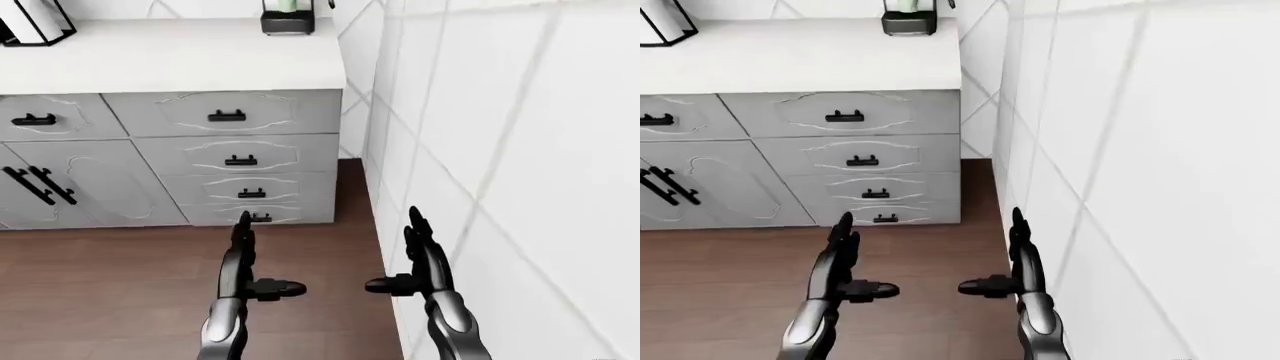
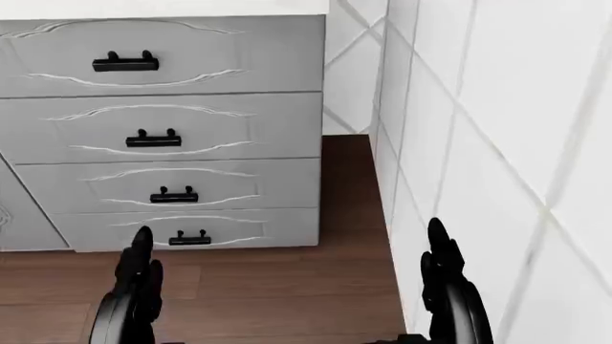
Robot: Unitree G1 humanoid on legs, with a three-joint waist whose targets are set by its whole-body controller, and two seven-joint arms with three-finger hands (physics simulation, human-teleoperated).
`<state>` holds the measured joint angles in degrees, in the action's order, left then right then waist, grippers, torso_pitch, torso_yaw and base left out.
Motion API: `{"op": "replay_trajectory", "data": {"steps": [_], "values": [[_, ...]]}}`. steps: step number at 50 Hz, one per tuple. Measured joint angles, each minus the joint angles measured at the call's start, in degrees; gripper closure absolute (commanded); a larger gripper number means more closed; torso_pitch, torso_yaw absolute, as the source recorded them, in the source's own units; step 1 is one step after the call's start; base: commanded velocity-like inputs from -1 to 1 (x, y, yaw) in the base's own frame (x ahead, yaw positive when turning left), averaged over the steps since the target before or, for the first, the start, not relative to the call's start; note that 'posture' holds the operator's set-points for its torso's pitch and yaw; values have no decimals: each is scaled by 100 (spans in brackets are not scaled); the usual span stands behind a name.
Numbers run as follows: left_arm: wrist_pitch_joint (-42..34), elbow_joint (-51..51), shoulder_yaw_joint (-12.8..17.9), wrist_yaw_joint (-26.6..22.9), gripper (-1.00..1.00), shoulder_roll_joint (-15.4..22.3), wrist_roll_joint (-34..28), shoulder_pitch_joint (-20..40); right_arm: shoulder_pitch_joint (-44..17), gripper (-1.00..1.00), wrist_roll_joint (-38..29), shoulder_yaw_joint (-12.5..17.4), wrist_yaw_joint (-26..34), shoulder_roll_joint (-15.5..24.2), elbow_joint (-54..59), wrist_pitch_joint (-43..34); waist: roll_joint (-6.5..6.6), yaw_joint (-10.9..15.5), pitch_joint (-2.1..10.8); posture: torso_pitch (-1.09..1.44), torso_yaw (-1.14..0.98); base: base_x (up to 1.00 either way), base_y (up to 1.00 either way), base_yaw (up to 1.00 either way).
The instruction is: Press the button on the coffee machine to serve coffee.
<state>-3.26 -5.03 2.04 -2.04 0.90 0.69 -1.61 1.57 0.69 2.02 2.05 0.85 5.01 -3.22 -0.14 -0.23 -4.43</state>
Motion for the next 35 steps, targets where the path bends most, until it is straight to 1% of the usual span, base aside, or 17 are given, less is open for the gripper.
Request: {"op": "replay_trajectory", "data": {"steps": [1, 3, 5, 7, 12, 17, 19, 21, 24, 28, 30, 33, 35], "values": [[18, 88, 6, -5, -100, 12, 6, 5, -2, -100, 5, -4, 6, 9, -88, 14, -22, -6, 58, 0, 0, 0, 0, 0], [177, 299, 35, -8, -100, 30, 13, 129, -116, -100, 3, 22, 7, 30, -300, 163, -20, 33, 343, 0, 0, 0, 0, 0], [286, 324, 34, -4, -100, 19, 14, 144, -154, -100, -7, 14, 5, 14, -244, 323, -56, 41, 238, 0, 0, 0, 0, 0], [252, 305, 1, -9, -100, 4, 13, 52, -66, -100, -15, -8, 14, 17, -212, 307, -49, 44, 307, 0, 0, 0, 0, 0], [154, 190, 5, -10, -100, 3, 6, 30, -45, -100, -33, 31, 10, 32, -138, 196, -26, 44, 311, 0, 0, 0, 0, 0], [131, 207, 69, 75, -100, -6, 36, 106, -71, -100, -95, 56, -40, 52, -184, 190, -28, 45, 361, 0, 0, 0, 0, 0], [142, 121, 118, 119, -100, 19, 71, 231, -143, -100, -100, 79, -46, 62, -261, 72, -26, 43, 381, 0, 0, 0, 0, 0], [9, 154, 150, 168, -100, 26, 124, 339, -283, -100, -90, 108, -58, 84, -388, -139, -25, 41, 390, 0, 0, 0, 0, 0], [-337, 343, 150, 204, -100, 56, 227, 545, -492, -100, -60, 173, -77, 146, -879, -669, -24, 57, 399, 0, 0, 0, 0, 0], [-684, 387, 290, 237, -100, 167, 397, 949, -906, -100, 1, 320, -84, 259, -1257, -1187, -37, 52, 441, 0, 0, 0, 0, 0], [-925, 402, 361, 300, -100, 248, 462, 1226, -1128, -100, 20, 365, -106, 318, -1371, -1487, -45, 55, 432, 0, 0, 0, 0, 0], [-1509, 615, 483, 417, -100, 408, 594, 1773, -1479, -100, 69, 389, -111, 403, -1649, -2087, -50, 51, 403, 0, 0, 0, 0, 0], [-1735, 721, 550, 469, -100, 510, 691, 2071, -1677, -100, 96, 378, -101, 446, -1771, -2366, -40, 44, 418, 0, 0, 0, 0, 0]]}}
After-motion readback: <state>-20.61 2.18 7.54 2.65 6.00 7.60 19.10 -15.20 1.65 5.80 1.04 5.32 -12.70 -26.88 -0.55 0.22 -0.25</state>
